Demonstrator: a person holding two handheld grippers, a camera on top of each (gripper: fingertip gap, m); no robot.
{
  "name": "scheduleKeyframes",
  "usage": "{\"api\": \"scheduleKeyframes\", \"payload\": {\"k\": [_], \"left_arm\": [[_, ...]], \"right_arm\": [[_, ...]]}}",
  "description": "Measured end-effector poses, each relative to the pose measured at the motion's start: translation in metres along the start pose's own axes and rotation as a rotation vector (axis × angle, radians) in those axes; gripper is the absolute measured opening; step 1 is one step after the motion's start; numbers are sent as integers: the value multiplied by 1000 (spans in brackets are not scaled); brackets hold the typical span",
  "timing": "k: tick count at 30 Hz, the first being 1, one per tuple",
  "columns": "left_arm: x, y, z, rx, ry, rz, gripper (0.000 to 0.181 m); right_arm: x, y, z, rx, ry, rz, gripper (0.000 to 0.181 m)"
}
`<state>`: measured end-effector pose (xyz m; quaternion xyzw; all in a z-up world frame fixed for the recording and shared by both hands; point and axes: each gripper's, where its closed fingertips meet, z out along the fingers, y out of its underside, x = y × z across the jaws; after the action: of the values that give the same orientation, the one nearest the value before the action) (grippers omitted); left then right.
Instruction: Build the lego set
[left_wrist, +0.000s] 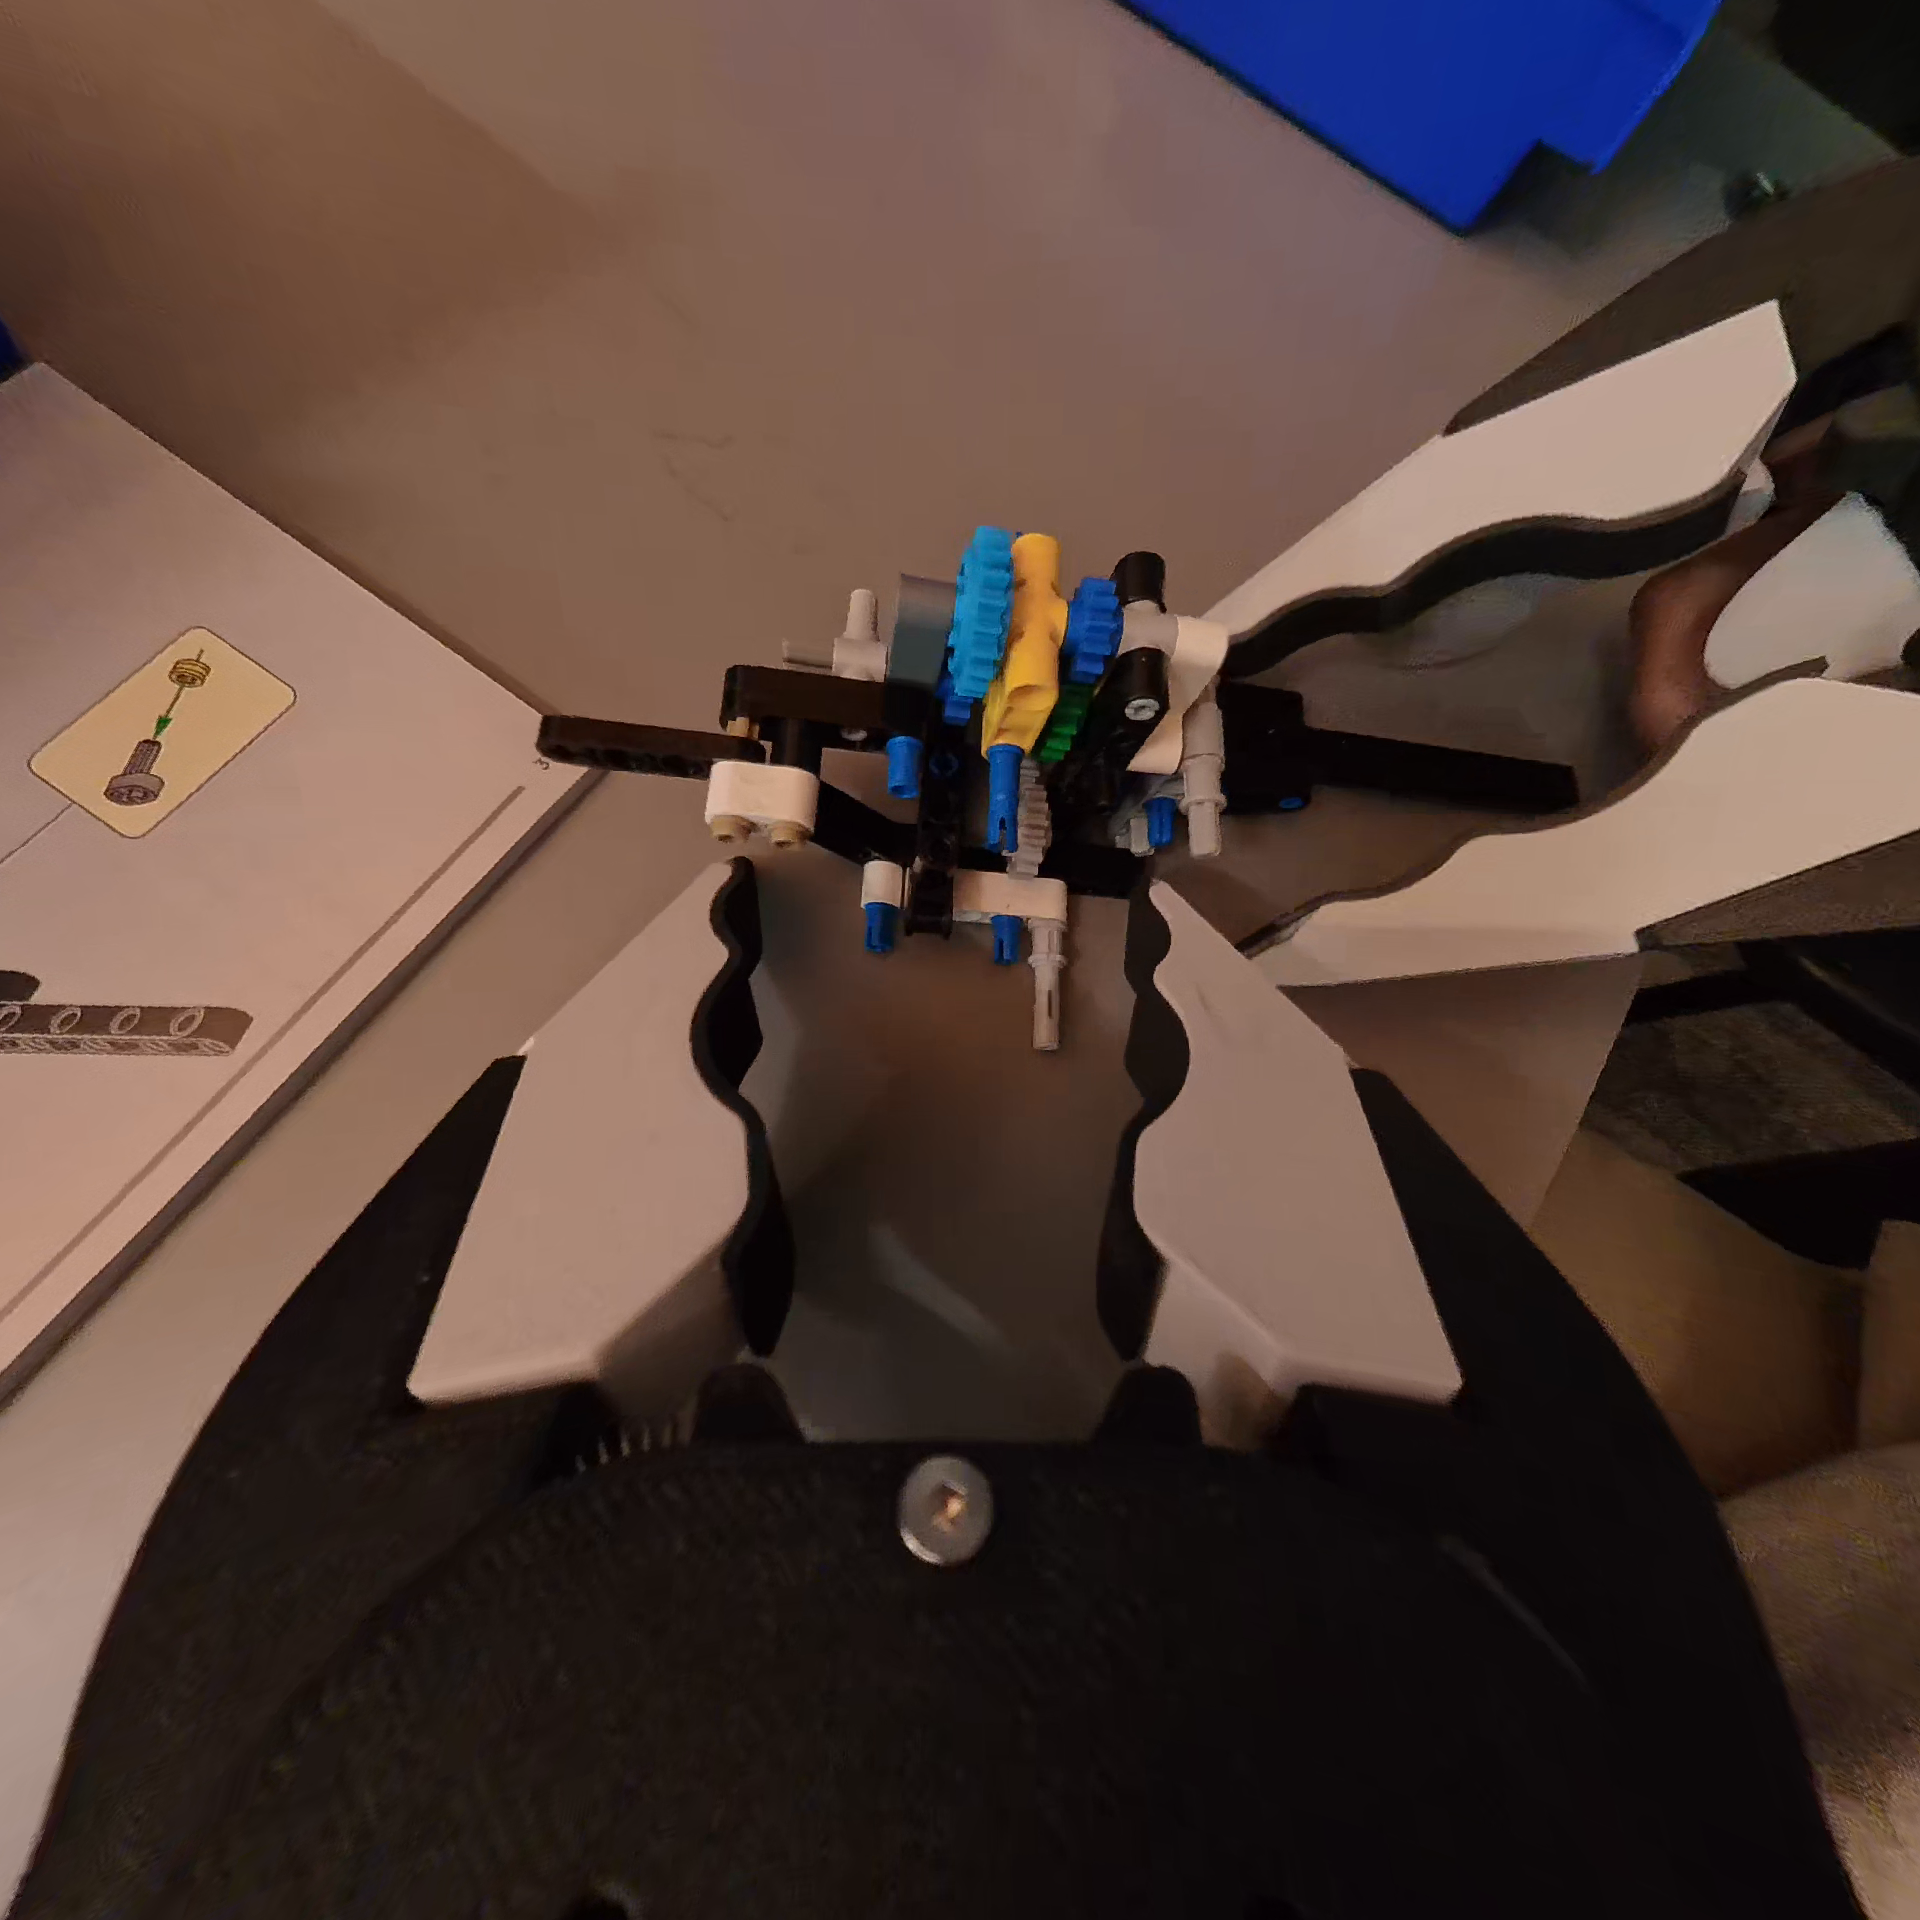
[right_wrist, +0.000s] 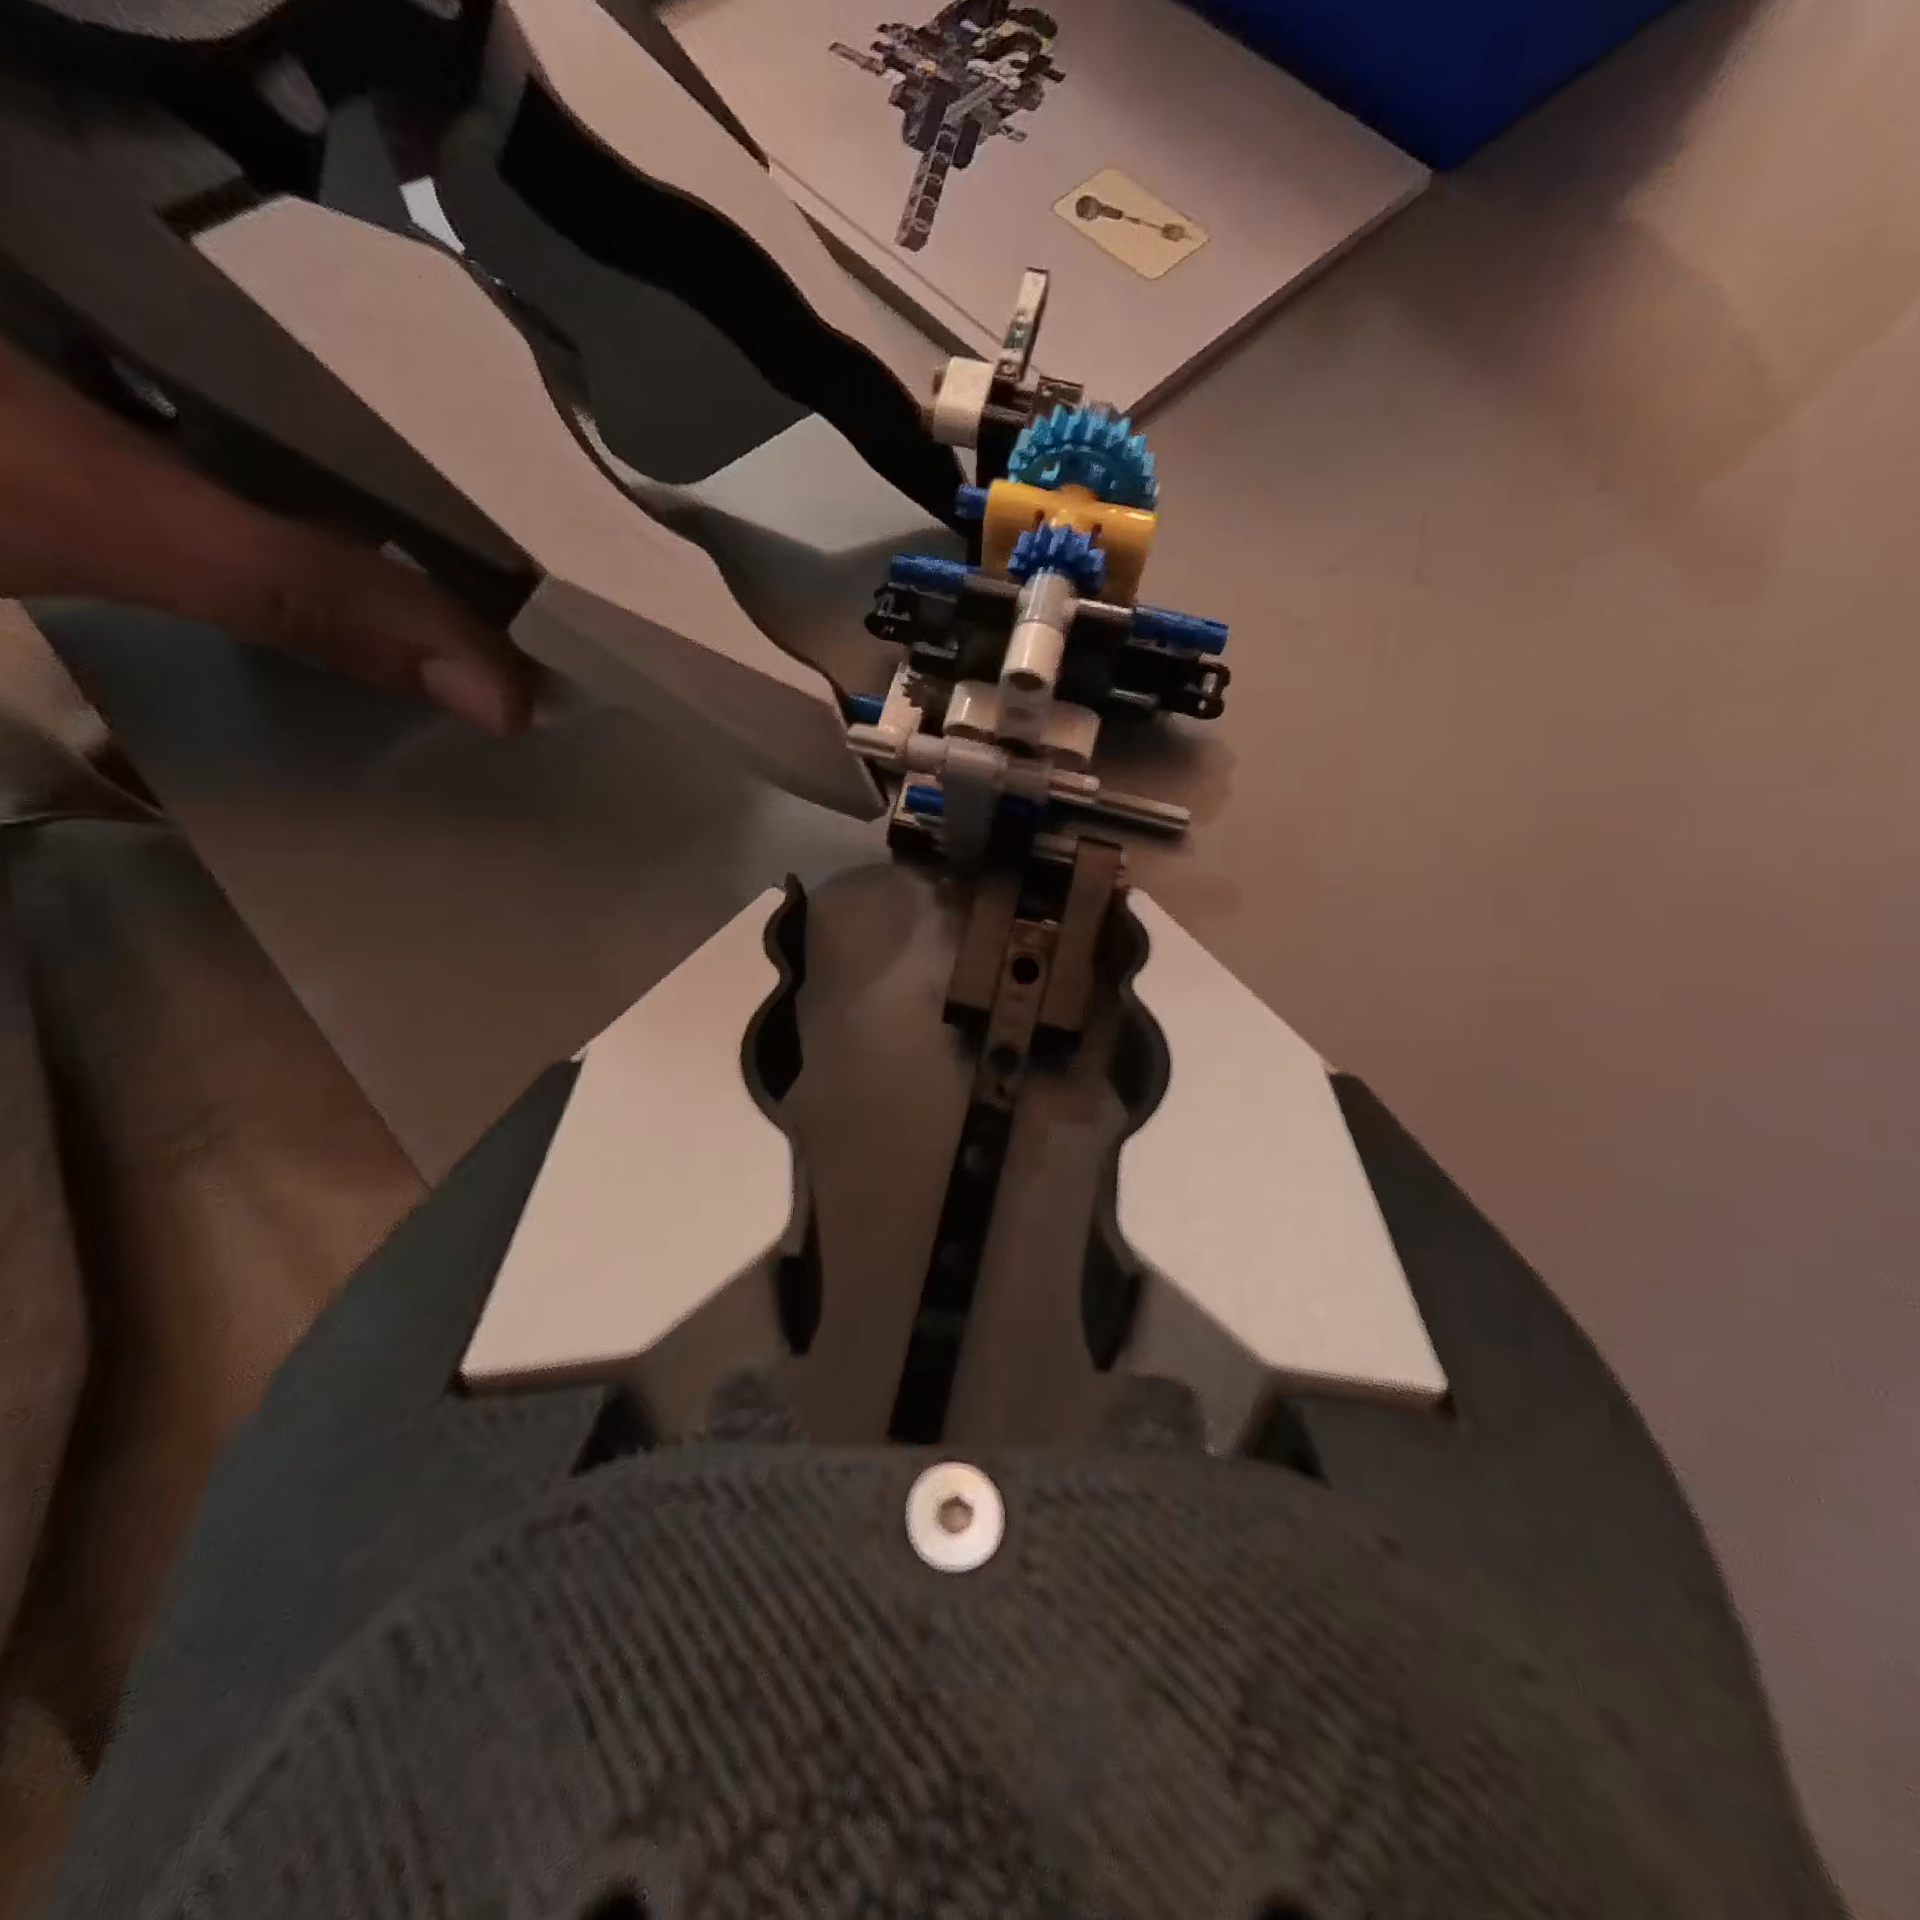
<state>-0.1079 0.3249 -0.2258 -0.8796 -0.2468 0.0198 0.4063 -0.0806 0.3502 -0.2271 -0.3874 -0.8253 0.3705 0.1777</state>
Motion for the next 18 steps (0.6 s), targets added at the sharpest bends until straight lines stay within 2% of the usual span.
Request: {"api": "scheduleKeyframes", "payload": {"k": [4, 11, 14, 18], "left_arm": [[1, 2, 2, -21, -43, 60, 70], [1, 3, 2, -23, -45, 64, 68], [2, 3, 3, -27, -55, 80, 58], [2, 3, 3, -27, -51, 81, 57]], "right_arm": [[1, -1, -1, 8, -13, 24, 55], [3, 0, -1, 3, -6, 15, 50], [3, 0, -1, 2, -3, 4, 46], [3, 0, -1, 2, -3, 5, 46]]}}
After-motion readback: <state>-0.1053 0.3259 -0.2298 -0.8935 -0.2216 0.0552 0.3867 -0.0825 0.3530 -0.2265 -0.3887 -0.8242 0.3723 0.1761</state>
